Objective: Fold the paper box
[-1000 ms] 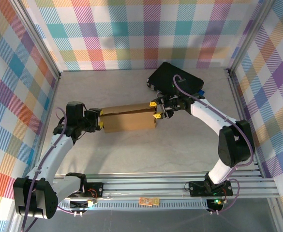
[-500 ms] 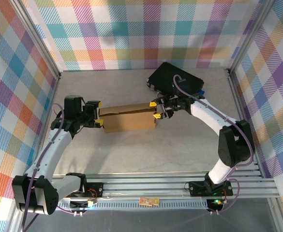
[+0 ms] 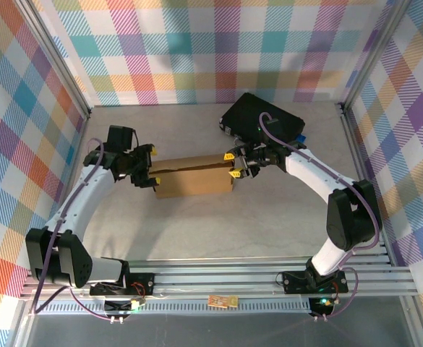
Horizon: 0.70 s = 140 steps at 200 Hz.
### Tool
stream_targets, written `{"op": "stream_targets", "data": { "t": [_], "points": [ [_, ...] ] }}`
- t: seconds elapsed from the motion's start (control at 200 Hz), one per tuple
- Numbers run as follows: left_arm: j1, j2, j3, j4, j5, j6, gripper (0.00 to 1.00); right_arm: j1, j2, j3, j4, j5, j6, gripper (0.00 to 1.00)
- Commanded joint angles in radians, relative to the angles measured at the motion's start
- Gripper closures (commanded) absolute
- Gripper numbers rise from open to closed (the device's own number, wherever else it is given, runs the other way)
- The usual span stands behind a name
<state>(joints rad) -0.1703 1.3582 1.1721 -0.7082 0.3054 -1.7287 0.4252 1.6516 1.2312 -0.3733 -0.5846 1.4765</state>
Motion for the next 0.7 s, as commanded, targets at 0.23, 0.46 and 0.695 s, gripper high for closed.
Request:
{"op": "stream_targets", "data": {
  "t": [0.23, 0.46, 0.695],
  "points": [
    [-0.044, 0.113, 0.078, -0.153, -0.078, -0.075, 0.17, 0.004, 0.024, -0.049, -0.114, 0.049, -0.005, 0.54],
    [-0.044, 0.217, 0.219, -0.279, -0.122, -0.072, 0.15, 0.004, 0.028, -0.051, -0.11, 0.048, -0.003, 0.54],
    [-0.053, 0.282, 0.239, -0.294, -0.113, -0.081, 0.16, 0.004, 0.032, -0.048, -0.104, 0.046, 0.001, 0.54]
  ]
}}
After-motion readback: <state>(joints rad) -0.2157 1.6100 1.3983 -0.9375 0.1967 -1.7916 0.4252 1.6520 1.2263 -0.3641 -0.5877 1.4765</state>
